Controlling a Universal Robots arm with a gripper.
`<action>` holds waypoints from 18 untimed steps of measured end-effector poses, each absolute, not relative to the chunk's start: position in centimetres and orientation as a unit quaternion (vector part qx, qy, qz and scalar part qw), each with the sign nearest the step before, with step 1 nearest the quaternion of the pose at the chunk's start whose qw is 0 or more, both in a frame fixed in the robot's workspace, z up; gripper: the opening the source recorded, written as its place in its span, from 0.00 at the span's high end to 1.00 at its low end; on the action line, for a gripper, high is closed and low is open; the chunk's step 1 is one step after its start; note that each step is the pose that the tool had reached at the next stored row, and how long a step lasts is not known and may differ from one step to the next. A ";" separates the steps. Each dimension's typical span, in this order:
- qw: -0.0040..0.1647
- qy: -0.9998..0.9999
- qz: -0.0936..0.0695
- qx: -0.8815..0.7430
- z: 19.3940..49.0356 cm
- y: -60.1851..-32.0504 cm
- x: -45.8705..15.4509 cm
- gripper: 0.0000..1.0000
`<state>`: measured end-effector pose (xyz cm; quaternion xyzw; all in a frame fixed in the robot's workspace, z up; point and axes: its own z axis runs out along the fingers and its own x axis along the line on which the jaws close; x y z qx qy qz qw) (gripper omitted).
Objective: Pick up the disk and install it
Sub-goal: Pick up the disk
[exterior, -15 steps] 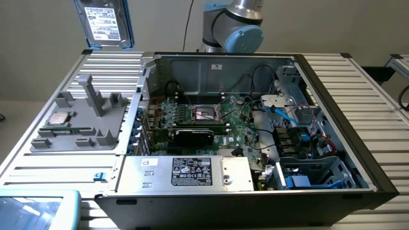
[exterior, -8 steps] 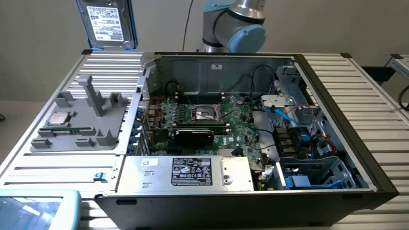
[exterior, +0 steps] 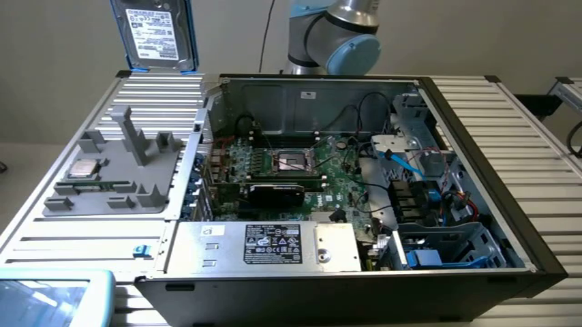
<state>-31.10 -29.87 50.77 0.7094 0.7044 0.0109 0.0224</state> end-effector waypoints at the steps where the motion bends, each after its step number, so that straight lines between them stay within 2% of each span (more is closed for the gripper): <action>1: 0.022 0.704 0.011 0.709 50.8 -29.9 -31.1 0.63; 18: 0.022 0.704 0.011 0.709 50.9 -31.5 -25.4 0.63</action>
